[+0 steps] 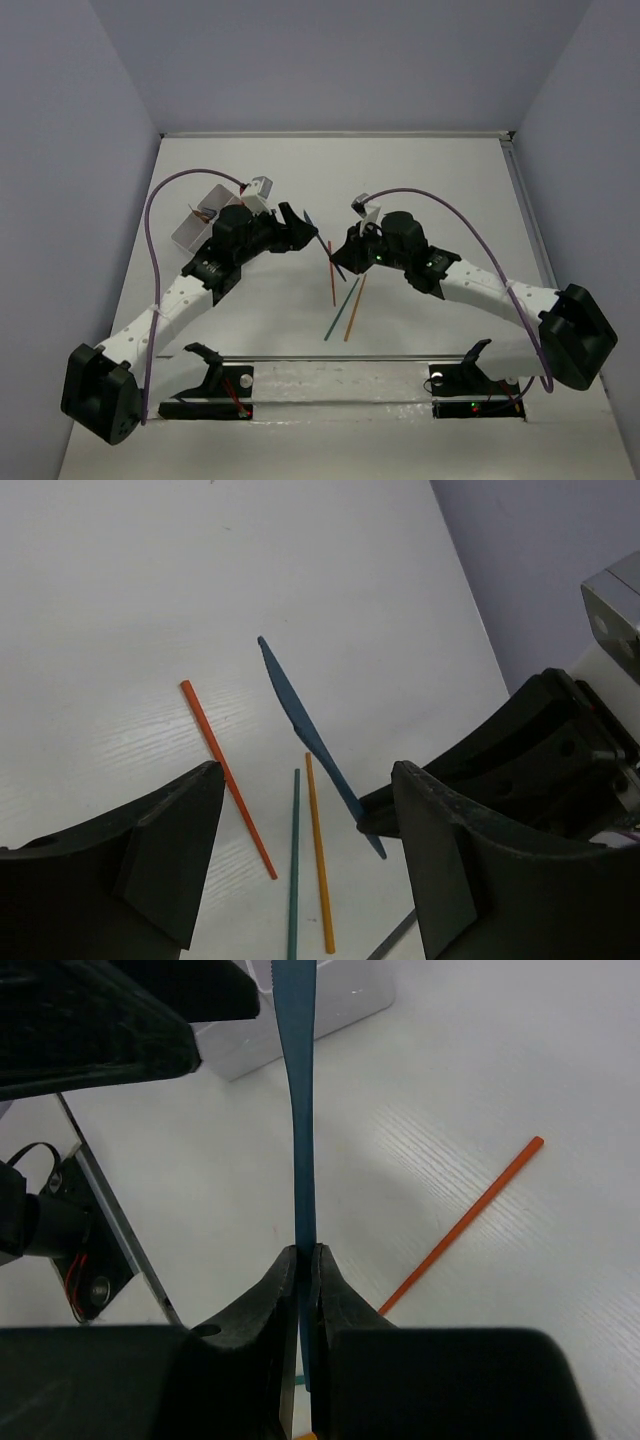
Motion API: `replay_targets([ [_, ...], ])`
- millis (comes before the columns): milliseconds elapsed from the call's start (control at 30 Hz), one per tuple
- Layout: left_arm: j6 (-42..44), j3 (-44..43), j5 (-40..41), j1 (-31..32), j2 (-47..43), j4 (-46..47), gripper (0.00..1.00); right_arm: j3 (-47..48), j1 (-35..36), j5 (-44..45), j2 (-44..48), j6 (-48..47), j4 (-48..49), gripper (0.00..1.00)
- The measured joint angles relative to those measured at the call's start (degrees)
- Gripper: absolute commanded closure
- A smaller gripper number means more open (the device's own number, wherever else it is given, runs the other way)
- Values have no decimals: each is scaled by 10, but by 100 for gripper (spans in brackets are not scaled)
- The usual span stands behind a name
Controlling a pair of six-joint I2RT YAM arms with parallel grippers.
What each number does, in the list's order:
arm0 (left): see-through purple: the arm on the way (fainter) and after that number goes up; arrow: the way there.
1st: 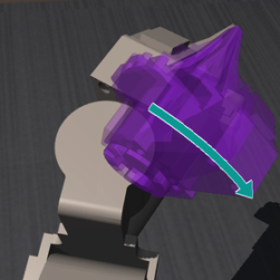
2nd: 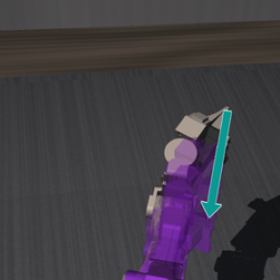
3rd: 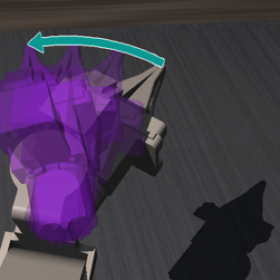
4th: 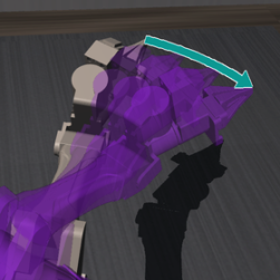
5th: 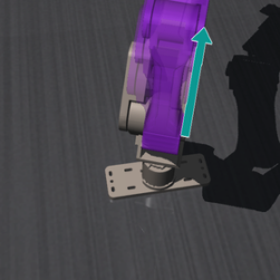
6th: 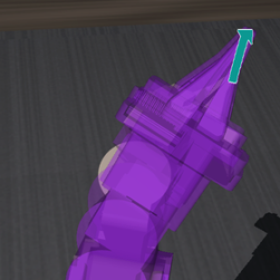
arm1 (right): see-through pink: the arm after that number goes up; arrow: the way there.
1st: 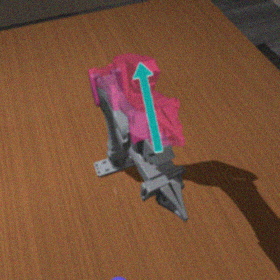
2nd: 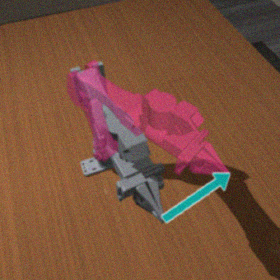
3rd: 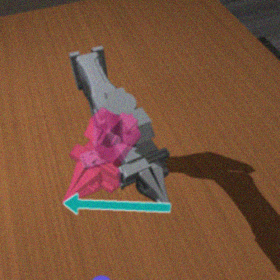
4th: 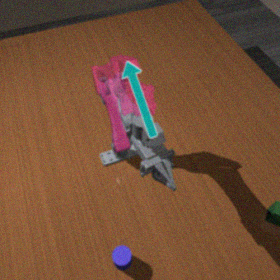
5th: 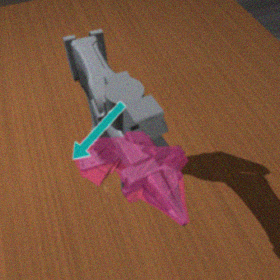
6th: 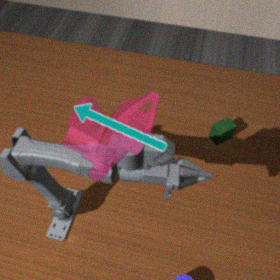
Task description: Sort the eating utensils into containers
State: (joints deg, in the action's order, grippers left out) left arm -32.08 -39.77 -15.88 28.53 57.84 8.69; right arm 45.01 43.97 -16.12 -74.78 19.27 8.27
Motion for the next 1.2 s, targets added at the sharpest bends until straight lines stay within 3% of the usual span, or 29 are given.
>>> replay_targets([
  [233, -21, 0, 51, 31, 69, 39, 40, -17, 8, -5, -4, 0, 15, 93],
  [367, -30, -2, 67, 39, 82, 55, 69, -21, 11, -5, -3, 0, 19, 93],
  [500, -34, -10, 73, 45, 97, 62, 92, -24, 15, -5, -2, 0, 27, 93],
  [600, -45, -14, 70, 51, 100, 67, 94, -29, 15, -4, -2, 0, 27, 90],
  [667, -46, -18, 68, 54, 100, 70, 94, -29, 15, -3, -2, 0, 29, 74],
  [700, -47, -20, 68, 54, 100, 69, 94, -29, 15, -2, 0, -1, 29, 56],
  [867, -30, -42, 100, 52, 87, 23, 94, -41, 15, 8, 19, 5, 38, 26],
  [1000, 10, -85, 165, 28, 46, -56, 94, -53, 15, 15, 32, 9, 45, 24],
  [1200, 68, -132, 259, -81, -37, -120, 94, -66, 15, 33, 56, 17, 57, 24],
])
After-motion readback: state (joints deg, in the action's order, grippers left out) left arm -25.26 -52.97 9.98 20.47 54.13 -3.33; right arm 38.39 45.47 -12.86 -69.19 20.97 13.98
